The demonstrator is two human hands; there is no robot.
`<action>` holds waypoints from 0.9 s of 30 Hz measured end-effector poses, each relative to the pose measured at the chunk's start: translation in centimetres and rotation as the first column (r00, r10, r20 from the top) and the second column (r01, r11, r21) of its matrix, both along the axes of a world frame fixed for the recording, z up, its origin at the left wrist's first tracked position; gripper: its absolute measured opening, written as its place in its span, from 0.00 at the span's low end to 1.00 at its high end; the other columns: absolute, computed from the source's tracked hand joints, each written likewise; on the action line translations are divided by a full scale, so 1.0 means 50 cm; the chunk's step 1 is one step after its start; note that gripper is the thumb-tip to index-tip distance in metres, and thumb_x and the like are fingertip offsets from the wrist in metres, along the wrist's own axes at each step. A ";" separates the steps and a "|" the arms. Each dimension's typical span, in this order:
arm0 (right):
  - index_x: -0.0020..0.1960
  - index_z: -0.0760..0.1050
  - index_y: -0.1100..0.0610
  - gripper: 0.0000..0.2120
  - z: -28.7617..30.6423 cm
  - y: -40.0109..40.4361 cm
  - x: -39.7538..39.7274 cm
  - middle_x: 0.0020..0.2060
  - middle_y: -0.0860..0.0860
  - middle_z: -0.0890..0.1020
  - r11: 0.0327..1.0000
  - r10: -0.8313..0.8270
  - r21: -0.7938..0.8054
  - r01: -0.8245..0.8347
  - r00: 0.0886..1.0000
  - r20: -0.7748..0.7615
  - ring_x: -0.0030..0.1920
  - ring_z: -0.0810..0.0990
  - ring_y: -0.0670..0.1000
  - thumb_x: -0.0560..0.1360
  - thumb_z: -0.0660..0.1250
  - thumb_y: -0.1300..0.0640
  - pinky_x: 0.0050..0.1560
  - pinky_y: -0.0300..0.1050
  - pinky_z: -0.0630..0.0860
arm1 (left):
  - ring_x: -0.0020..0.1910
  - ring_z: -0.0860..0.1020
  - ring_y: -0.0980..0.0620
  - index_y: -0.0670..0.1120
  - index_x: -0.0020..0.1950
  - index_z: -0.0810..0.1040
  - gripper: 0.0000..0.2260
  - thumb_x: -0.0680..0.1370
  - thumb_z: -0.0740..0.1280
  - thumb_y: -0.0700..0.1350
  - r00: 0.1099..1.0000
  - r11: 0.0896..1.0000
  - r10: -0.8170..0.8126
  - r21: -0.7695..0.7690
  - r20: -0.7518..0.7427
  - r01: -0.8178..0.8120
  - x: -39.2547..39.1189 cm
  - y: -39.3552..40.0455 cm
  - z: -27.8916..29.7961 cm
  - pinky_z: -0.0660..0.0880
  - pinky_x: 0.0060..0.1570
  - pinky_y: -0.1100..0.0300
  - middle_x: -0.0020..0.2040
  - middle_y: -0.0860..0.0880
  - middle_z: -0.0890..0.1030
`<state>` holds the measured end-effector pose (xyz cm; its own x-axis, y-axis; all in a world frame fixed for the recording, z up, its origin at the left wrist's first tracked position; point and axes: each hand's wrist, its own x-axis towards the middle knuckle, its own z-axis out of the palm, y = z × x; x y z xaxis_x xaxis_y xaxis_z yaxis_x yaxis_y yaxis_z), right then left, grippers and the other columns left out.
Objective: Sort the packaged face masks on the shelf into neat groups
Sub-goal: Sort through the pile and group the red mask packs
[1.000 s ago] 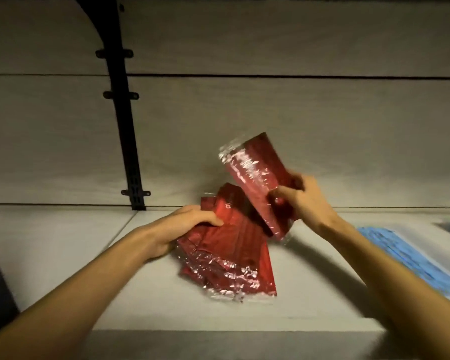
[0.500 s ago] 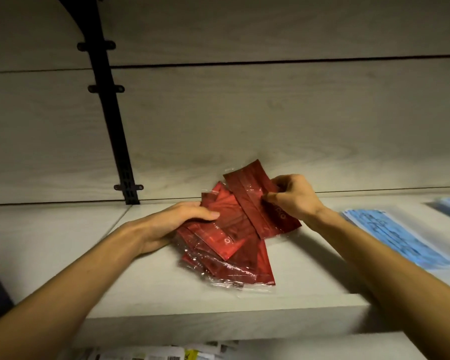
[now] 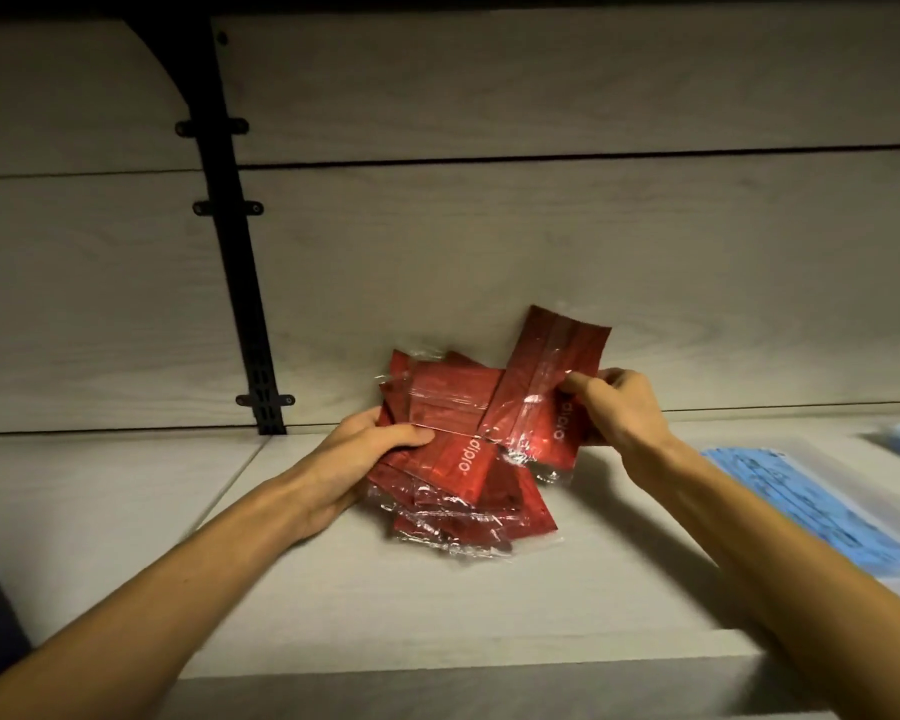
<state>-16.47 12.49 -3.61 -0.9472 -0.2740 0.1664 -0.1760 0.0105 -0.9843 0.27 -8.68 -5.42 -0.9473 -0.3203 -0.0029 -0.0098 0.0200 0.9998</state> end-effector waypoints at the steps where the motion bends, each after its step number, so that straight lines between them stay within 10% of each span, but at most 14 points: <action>1: 0.38 0.77 0.60 0.08 0.001 -0.003 0.005 0.26 0.53 0.80 0.997 0.046 0.060 -0.046 0.999 0.004 0.23 0.79 0.48 0.75 0.71 0.60 0.25 0.43 0.80 | 0.54 0.85 0.43 0.46 0.64 0.79 0.19 0.75 0.75 0.46 1.000 1.000 0.005 0.005 -0.015 -0.005 -0.001 0.000 0.000 0.79 0.58 0.49 0.56 0.43 0.86; 7: 0.49 0.79 0.59 0.04 0.014 0.022 -0.009 0.39 0.52 0.83 0.893 0.236 0.409 -0.186 0.969 -0.073 0.37 0.81 0.51 0.76 0.70 0.59 0.37 0.44 0.78 | 0.53 0.86 0.44 0.50 0.64 0.79 0.16 0.77 0.74 0.47 0.999 0.999 0.045 -0.006 -0.030 -0.045 -0.007 -0.006 0.002 0.79 0.55 0.50 0.55 0.44 0.87; 11: 0.64 0.76 0.55 0.17 0.013 0.023 -0.006 0.55 0.51 0.84 0.928 0.281 0.318 -0.192 0.923 -0.263 0.56 0.82 0.51 0.76 0.68 0.67 0.56 0.44 0.78 | 0.52 0.86 0.43 0.51 0.63 0.78 0.16 0.77 0.73 0.49 0.998 0.999 0.047 -0.018 -0.042 -0.048 -0.011 -0.007 0.004 0.80 0.53 0.50 0.54 0.44 0.87; 15: 0.66 0.76 0.51 0.20 0.018 0.019 -0.002 0.57 0.43 0.82 0.935 0.293 0.328 -0.139 0.824 -0.485 0.59 0.79 0.41 0.75 0.70 0.63 0.52 0.25 0.70 | 0.50 0.86 0.44 0.52 0.61 0.80 0.13 0.77 0.72 0.49 0.997 0.996 0.069 -0.060 -0.032 -0.071 -0.012 -0.007 0.002 0.81 0.51 0.50 0.52 0.45 0.87; 17: 0.62 0.78 0.53 0.16 0.018 0.020 -0.007 0.52 0.46 0.84 0.960 0.218 0.269 -0.076 0.805 -0.551 0.53 0.82 0.43 0.75 0.72 0.61 0.50 0.33 0.75 | 0.49 0.86 0.43 0.52 0.60 0.81 0.12 0.77 0.72 0.48 0.996 0.994 0.082 -0.077 -0.023 -0.083 -0.011 -0.008 0.001 0.81 0.54 0.48 0.51 0.44 0.87; 21: 0.64 0.75 0.55 0.24 0.000 0.017 -0.006 0.49 0.53 0.84 0.946 0.279 0.275 -0.171 0.863 -0.422 0.43 0.85 0.46 0.72 0.78 0.55 0.42 0.40 0.81 | 0.48 0.87 0.44 0.51 0.56 0.82 0.09 0.77 0.71 0.48 0.994 0.986 0.107 -0.127 0.009 -0.105 -0.011 -0.005 0.000 0.81 0.52 0.49 0.49 0.45 0.88; 27: 0.78 0.64 0.49 0.48 -0.003 0.020 0.000 0.68 0.41 0.70 0.884 0.363 0.421 -0.205 0.868 -0.339 0.65 0.71 0.40 0.63 0.77 0.36 0.58 0.29 0.68 | 0.42 0.87 0.47 0.48 0.56 0.82 0.09 0.77 0.70 0.47 0.991 0.982 0.114 -0.159 0.077 -0.101 -0.004 -0.002 0.003 0.81 0.44 0.55 0.46 0.45 0.88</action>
<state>-16.47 13.49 -3.77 -0.6908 -0.6348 0.3461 -0.6001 0.2364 -0.7642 0.07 -8.77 -5.29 -0.9059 -0.4229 -0.0246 -0.1053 0.1687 0.9800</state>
